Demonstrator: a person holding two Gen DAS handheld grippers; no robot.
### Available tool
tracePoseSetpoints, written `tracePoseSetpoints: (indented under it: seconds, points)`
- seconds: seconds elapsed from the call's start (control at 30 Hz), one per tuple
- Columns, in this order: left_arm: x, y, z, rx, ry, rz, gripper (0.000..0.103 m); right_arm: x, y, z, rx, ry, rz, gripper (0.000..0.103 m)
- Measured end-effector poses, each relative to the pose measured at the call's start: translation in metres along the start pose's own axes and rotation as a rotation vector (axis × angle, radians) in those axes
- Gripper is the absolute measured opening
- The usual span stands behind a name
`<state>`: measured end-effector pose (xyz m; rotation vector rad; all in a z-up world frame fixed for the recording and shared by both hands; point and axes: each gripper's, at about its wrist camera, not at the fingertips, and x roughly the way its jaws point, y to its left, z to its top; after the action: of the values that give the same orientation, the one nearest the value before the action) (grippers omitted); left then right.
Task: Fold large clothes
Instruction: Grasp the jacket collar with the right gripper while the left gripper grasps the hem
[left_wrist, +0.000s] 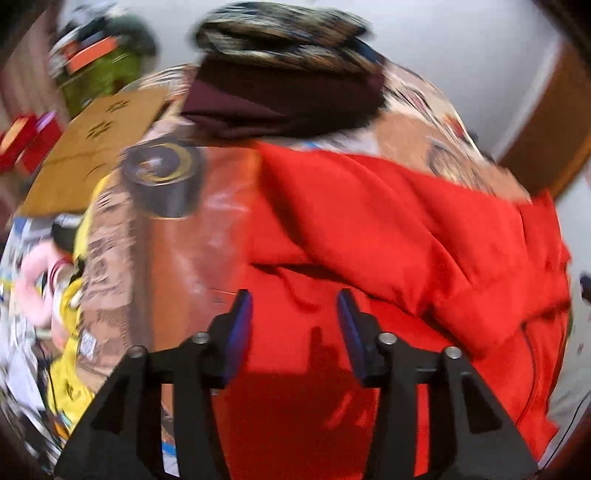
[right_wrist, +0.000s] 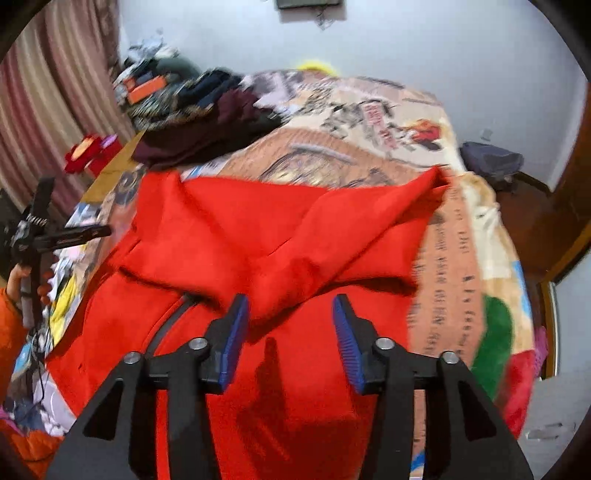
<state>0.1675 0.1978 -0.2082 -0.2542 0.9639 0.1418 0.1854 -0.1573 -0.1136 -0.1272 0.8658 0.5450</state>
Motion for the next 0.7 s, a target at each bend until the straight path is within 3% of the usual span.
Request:
tracePoseSetpoints:
  seconds: [0.2,0.27,0.37,0.57,0.7]
  points:
    - [0.01,0.031,0.017,-0.186,0.025,-0.114,0.047,-0.006,-0.038,0.018,0.191,-0.065,0.014,0.049]
    - [0.018,0.031,0.021,-0.233,0.04,-0.189,0.047,0.0,-0.046,0.024,0.25,-0.067,0.021,0.049]
    - [0.031,0.02,0.024,-0.246,0.072,-0.28,0.047,0.013,-0.058,0.027,0.333,-0.055,0.066,0.049]
    - [0.075,-0.003,0.024,-0.236,0.175,-0.313,0.047,0.04,-0.063,0.031,0.379,-0.039,0.081,0.049]
    - [0.088,-0.014,0.025,-0.244,0.182,-0.345,0.045,0.052,-0.064,0.039,0.359,-0.044,0.073,0.049]
